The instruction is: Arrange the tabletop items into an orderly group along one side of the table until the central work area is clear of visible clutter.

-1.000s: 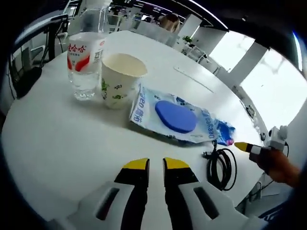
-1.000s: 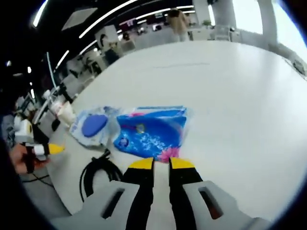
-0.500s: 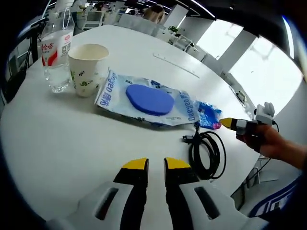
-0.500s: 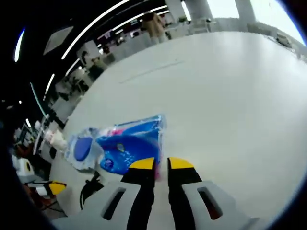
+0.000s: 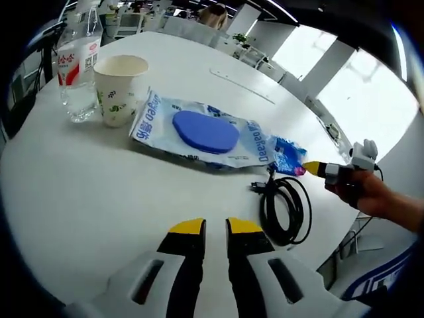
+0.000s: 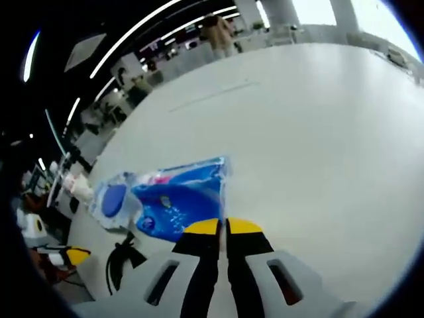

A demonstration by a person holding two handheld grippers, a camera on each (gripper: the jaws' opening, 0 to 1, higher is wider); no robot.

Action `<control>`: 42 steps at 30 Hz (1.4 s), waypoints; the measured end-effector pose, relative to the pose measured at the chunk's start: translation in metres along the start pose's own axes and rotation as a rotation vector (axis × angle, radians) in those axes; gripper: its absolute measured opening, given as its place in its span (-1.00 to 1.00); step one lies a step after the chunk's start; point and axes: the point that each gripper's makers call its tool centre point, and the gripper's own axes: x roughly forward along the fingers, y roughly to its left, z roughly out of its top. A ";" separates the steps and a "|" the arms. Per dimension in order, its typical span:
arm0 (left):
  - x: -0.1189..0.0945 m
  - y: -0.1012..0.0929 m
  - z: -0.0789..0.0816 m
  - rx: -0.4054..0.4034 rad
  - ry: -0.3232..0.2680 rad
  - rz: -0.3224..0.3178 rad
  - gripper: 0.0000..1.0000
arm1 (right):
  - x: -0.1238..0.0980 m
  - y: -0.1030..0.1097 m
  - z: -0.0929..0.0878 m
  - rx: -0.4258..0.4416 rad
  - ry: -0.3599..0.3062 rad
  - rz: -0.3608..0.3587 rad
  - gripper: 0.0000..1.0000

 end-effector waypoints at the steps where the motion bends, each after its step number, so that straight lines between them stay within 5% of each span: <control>1: 0.000 0.000 0.000 -0.001 0.001 0.000 -0.82 | -0.001 0.000 0.000 -0.004 0.000 0.002 -0.98; 11: 0.007 -0.012 0.002 0.025 0.030 -0.014 -0.80 | -0.004 -0.004 -0.005 -0.100 0.044 0.041 -0.87; 22: 0.026 -0.023 0.008 0.025 0.055 -0.021 -0.75 | -0.025 -0.002 -0.022 -0.078 0.049 0.047 -0.75; 29: 0.034 -0.035 0.001 0.035 0.079 -0.038 -0.71 | -0.039 -0.010 -0.028 -0.002 -0.020 -0.023 -0.81; 31: 0.034 -0.037 0.000 0.029 0.078 -0.040 -0.71 | -0.044 -0.003 -0.020 0.062 -0.094 0.018 -0.85; 37: 0.039 -0.042 -0.010 0.052 0.099 -0.043 -0.69 | -0.045 0.034 -0.046 -0.036 -0.007 0.145 -0.74; 42: 0.039 -0.052 -0.014 0.070 0.103 -0.057 -0.69 | -0.043 0.061 -0.056 -0.007 -0.002 0.225 -0.66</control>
